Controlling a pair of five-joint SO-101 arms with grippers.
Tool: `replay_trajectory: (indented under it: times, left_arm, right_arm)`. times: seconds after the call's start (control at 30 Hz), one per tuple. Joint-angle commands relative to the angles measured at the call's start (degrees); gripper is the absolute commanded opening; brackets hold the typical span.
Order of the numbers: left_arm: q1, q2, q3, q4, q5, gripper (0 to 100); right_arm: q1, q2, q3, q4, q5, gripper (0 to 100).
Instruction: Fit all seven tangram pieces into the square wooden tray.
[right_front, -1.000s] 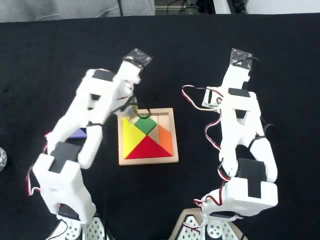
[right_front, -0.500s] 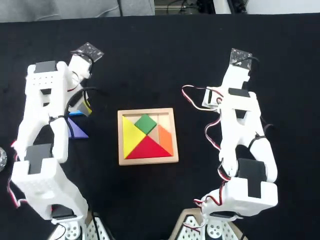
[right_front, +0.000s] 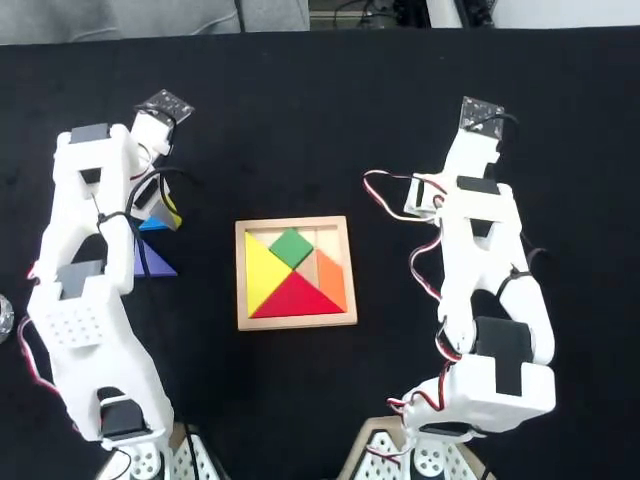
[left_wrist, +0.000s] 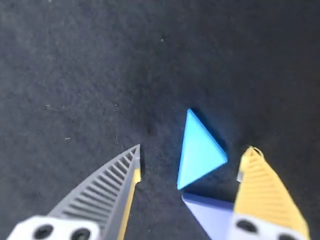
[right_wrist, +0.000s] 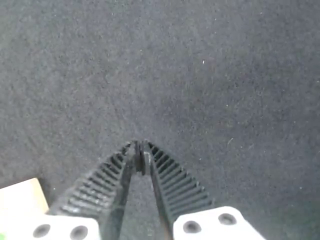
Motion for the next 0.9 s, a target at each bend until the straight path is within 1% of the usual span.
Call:
replay_trajectory:
  times: [0.0, 0.17, 0.47, 0.53, 0.63, 0.77, 0.87]
  left_arm:
    - [-0.7, 1.3, -5.1, -0.4, 1.0, 27]
    - [-0.5, 4.4, -6.7, -0.4, 1.0, 22]
    - [-0.5, 7.4, -8.3, -0.1, 1.1, 22]
    - [-0.2, 7.1, -8.9, 2.5, 1.1, 22]
    - [2.1, 6.9, -11.0, 7.9, 1.4, 22]
    - [4.3, 7.3, -19.0, 18.4, 1.4, 22]
    - [4.4, 7.4, -23.3, 22.6, 1.4, 22]
  right_arm:
    - [-0.2, -3.2, -0.2, -1.1, 0.5, 1.1]
    - [-0.2, -3.2, -0.2, -1.1, 0.5, 1.1]
    - [-0.2, -3.2, -0.2, -1.1, 0.5, 1.1]
    - [-0.2, -3.2, -0.3, -1.1, 0.5, 1.1]
    - [-0.2, -3.2, -0.3, -1.1, 0.5, 1.1]
    - [-0.2, -3.2, -0.3, -1.1, 0.5, 1.1]
    - [-0.2, -3.2, -0.3, -1.1, 0.5, 1.1]
